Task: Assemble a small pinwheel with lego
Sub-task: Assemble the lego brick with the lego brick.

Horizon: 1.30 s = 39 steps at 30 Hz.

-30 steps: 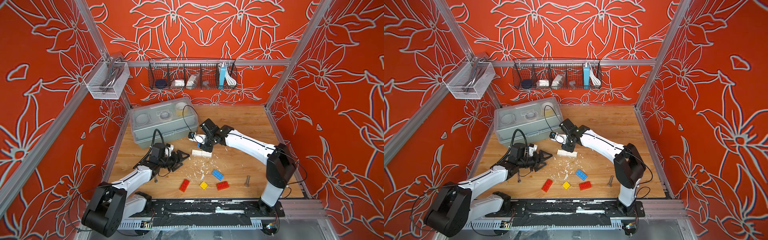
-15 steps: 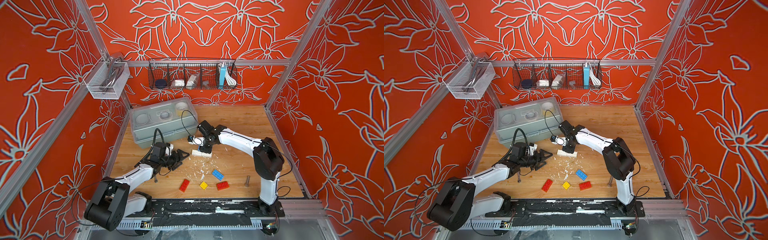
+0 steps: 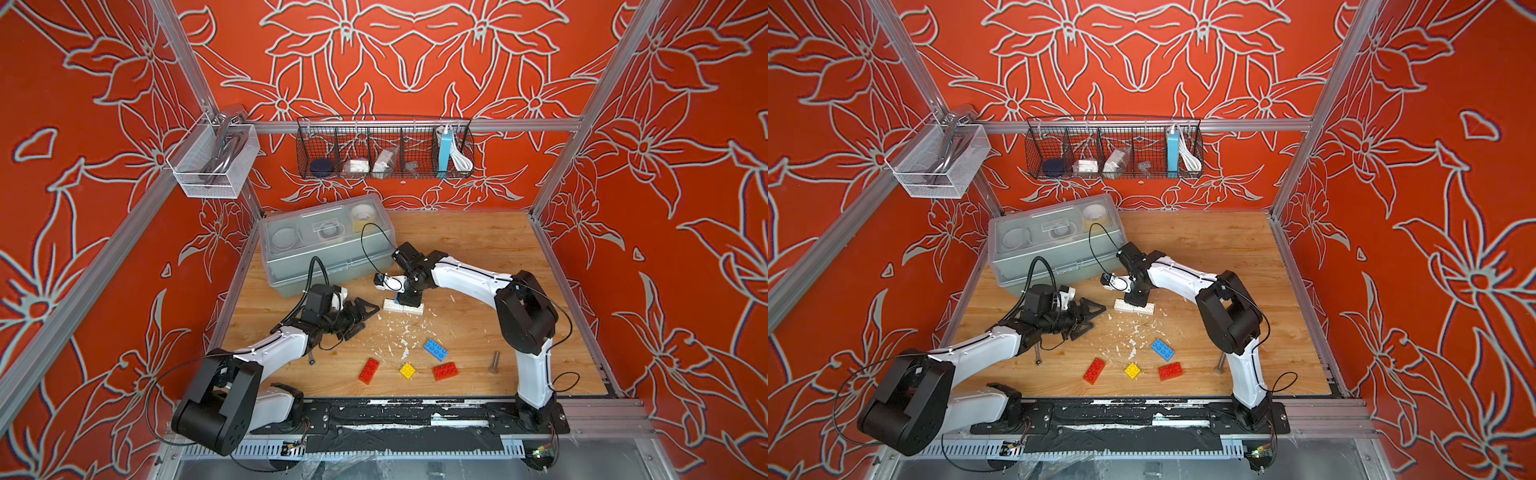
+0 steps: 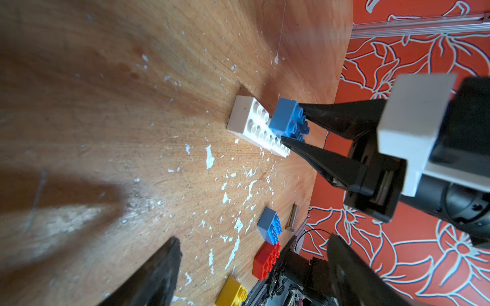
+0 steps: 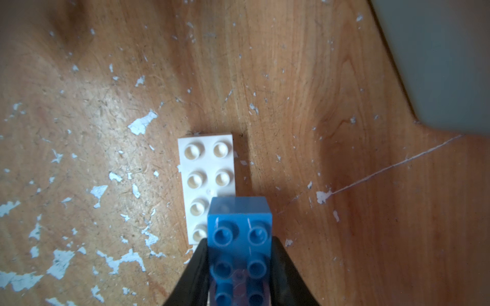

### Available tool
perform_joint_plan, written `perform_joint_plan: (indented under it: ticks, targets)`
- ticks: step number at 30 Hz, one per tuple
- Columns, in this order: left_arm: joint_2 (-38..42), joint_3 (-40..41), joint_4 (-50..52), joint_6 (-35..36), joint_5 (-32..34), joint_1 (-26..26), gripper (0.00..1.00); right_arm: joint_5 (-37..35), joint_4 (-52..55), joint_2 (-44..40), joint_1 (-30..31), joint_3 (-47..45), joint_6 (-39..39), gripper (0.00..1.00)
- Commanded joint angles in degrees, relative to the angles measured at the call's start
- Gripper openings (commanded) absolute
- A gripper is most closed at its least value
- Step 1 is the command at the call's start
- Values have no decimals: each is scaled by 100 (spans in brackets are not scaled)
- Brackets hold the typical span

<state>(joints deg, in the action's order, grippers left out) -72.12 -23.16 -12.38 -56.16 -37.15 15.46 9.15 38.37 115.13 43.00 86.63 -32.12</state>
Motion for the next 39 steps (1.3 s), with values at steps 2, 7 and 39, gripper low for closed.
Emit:
perform_joint_plan:
  ticks: [2,7,39]
  targets:
    - [-48,-40,-170,70,-21,27,81,-43,159,300,-59,75,-136,22]
    - [-94,-41,-237,44,-21,35,81,-106,291,546,-66,-2,-171,20]
    - [232,101,-19,61,32,309,82,-32,293,-447,-44,-1157,-287,23]
